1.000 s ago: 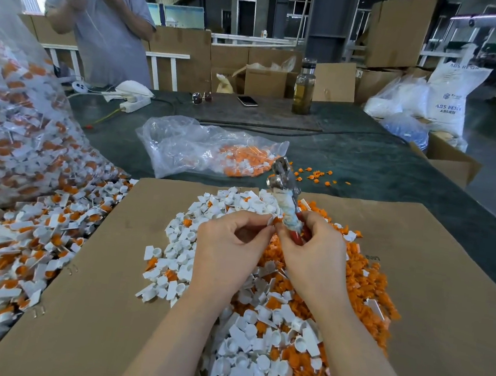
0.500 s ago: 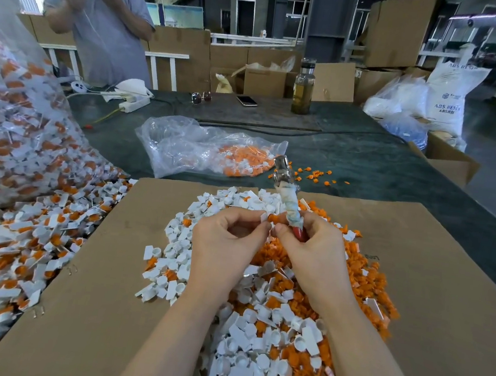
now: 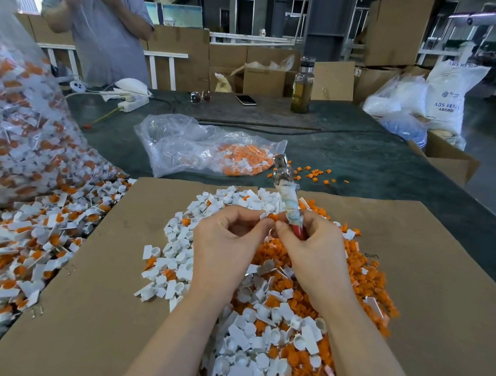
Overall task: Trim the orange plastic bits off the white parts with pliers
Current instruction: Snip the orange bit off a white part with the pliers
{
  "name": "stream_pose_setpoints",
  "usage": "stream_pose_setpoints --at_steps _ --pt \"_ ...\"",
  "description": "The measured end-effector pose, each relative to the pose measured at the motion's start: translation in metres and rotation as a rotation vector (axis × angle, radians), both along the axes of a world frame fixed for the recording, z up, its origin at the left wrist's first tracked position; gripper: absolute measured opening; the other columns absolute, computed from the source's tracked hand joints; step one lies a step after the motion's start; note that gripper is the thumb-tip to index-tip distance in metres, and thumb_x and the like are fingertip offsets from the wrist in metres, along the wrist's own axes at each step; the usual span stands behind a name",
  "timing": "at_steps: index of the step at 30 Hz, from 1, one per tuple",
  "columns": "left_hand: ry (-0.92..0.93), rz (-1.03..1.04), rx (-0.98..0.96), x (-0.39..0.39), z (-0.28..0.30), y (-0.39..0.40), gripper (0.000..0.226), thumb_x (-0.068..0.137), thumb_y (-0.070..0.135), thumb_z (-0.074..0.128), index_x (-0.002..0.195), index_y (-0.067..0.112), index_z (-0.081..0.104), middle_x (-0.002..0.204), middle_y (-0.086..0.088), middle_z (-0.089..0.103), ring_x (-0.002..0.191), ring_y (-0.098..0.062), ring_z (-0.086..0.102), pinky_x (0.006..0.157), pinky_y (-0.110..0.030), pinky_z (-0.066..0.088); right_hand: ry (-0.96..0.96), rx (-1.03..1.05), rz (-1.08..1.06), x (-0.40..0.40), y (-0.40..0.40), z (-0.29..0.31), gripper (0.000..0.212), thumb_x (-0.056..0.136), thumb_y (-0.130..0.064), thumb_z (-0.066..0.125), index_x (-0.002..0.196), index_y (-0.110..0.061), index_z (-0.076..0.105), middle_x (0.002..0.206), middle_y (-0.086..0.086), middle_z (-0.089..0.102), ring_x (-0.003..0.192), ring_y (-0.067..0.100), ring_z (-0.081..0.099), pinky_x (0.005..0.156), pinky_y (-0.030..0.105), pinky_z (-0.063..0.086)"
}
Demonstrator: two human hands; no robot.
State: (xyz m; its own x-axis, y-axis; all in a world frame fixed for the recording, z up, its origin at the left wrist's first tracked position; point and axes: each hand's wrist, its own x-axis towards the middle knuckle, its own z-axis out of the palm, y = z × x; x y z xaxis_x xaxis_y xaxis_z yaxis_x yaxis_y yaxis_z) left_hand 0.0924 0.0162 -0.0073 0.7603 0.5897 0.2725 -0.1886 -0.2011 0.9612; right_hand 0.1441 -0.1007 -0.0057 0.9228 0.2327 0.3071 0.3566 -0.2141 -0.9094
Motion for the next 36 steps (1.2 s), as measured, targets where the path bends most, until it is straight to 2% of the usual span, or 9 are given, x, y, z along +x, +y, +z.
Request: stream_pose_setpoints --at_steps 7,11,14,18,22,28,32,36 --pt "0.013 0.003 -0.076 0.003 0.0 0.004 0.009 0.082 0.016 0.08 0.08 0.021 0.074 0.073 0.003 0.075 0.072 -0.015 0.074 0.069 -0.025 0.06 0.027 0.008 0.055 0.0 0.0 0.0 0.011 0.091 -0.021 0.066 0.092 -0.032 0.068 0.081 -0.009 0.071 0.079 0.002 0.066 0.066 0.016 0.052" --pt "-0.062 -0.02 -0.223 0.003 0.002 0.012 0.005 0.085 0.009 0.076 0.086 0.012 0.073 0.073 -0.001 0.076 0.069 -0.013 0.074 0.063 -0.016 0.055 0.067 -0.017 0.093 0.002 -0.007 0.002 0.014 0.09 -0.019 0.065 0.091 -0.033 0.067 0.086 -0.007 0.071 0.08 0.009 0.067 0.07 0.027 0.054" --pt "-0.131 -0.036 -0.323 0.003 0.002 0.018 0.007 0.086 0.003 0.073 0.086 0.009 0.071 0.071 -0.001 0.075 0.066 -0.013 0.072 0.064 -0.017 0.055 0.063 -0.102 0.125 0.003 -0.011 0.002 0.01 0.089 -0.019 0.066 0.093 -0.029 0.067 0.084 -0.009 0.069 0.079 0.006 0.063 0.07 0.023 0.051" --pt "-0.178 -0.034 -0.334 0.002 0.001 0.024 0.007 0.086 0.003 0.071 0.085 0.01 0.071 0.07 0.001 0.073 0.065 -0.011 0.07 0.066 -0.018 0.055 0.017 -0.263 0.186 0.003 -0.014 0.002 0.008 0.088 -0.021 0.065 0.095 -0.024 0.063 0.084 -0.008 0.064 0.076 0.007 0.06 0.067 0.026 0.049" --pt "-0.185 -0.031 -0.326 0.002 0.001 0.028 0.01 0.086 0.002 0.071 0.084 0.012 0.071 0.071 0.002 0.073 0.066 -0.01 0.07 0.066 -0.018 0.055 -0.014 -0.403 0.242 0.002 -0.015 0.004 0.02 0.086 -0.024 0.067 0.103 -0.027 0.058 0.091 -0.011 0.062 0.08 0.005 0.06 0.067 0.022 0.047" --pt "-0.203 -0.071 -0.305 0.002 0.001 0.034 0.009 0.084 0.003 0.072 0.083 0.012 0.071 0.073 0.001 0.073 0.068 -0.011 0.069 0.07 -0.022 0.057 -0.026 -0.452 0.27 0.001 -0.015 0.005 0.03 0.087 -0.024 0.067 0.115 -0.024 0.057 0.096 -0.013 0.061 0.083 0.003 0.058 0.067 0.019 0.045" --pt "-0.223 -0.094 -0.294 0.001 0.0 0.035 0.005 0.078 0.012 0.075 0.08 0.017 0.073 0.073 0.0 0.073 0.069 -0.012 0.069 0.07 -0.022 0.057 -0.044 -0.469 0.278 0.001 -0.014 0.004 0.032 0.088 -0.024 0.066 0.118 -0.023 0.056 0.097 -0.013 0.06 0.083 0.002 0.058 0.065 0.016 0.042" --pt "-0.226 -0.112 -0.276 0.0 0.0 0.035 0.006 0.071 0.021 0.076 0.077 0.021 0.074 0.073 0.002 0.072 0.068 -0.01 0.068 0.069 -0.021 0.057 -0.039 -0.493 0.299 0.0 -0.014 0.004 0.033 0.088 -0.023 0.065 0.119 -0.024 0.054 0.1 -0.011 0.061 0.083 0.004 0.059 0.069 0.022 0.049"
